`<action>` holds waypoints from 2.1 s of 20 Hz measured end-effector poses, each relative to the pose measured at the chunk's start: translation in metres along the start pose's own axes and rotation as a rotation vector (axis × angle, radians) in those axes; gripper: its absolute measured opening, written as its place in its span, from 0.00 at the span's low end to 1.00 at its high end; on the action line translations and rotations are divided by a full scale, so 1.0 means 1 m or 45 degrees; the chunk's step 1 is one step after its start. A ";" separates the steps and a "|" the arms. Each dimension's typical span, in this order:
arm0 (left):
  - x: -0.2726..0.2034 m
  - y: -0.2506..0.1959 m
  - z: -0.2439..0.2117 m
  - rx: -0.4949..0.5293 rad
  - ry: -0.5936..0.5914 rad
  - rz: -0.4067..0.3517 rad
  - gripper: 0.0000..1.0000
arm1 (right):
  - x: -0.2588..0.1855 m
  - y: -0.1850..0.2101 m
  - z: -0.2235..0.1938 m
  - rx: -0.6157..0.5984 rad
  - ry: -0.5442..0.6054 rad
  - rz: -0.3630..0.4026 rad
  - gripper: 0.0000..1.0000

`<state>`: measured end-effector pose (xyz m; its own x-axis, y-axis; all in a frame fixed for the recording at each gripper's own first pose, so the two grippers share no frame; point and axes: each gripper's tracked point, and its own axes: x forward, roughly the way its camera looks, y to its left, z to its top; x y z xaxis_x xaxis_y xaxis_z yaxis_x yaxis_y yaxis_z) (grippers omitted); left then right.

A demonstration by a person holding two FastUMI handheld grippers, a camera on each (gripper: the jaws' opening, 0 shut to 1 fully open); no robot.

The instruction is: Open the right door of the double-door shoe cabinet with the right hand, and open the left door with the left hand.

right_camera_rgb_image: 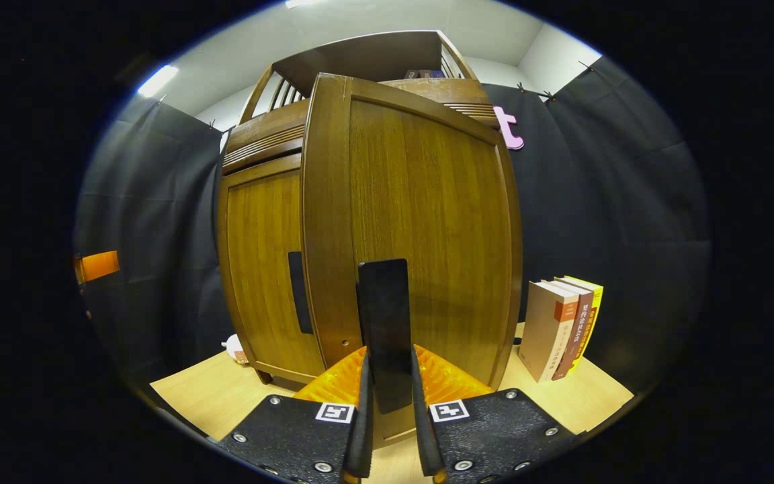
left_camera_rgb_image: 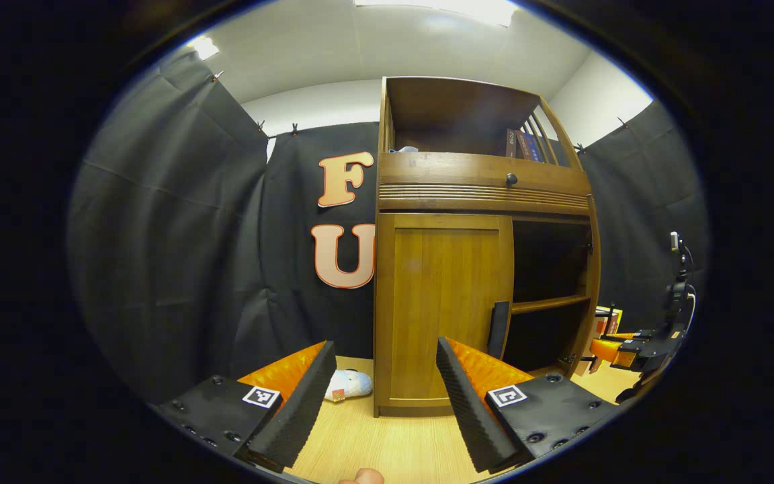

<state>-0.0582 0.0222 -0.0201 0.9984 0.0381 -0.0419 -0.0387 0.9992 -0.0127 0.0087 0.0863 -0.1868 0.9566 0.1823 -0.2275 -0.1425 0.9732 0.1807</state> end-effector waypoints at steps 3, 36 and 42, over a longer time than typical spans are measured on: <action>-0.005 -0.007 0.004 -0.001 -0.012 -0.008 0.97 | -0.008 -0.008 0.000 -0.006 -0.003 -0.014 0.27; -0.009 -0.112 0.013 0.032 -0.010 -0.113 0.94 | -0.077 -0.142 0.022 -0.067 -0.022 -0.176 0.07; -0.001 -0.133 0.007 0.029 0.013 -0.125 0.96 | -0.082 -0.165 0.026 -0.072 -0.043 -0.185 0.04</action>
<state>-0.0539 -0.1103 -0.0114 0.9969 -0.0599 -0.0517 0.0602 0.9982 0.0052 -0.0398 -0.0925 -0.1727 0.9761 0.0351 -0.2145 -0.0152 0.9955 0.0937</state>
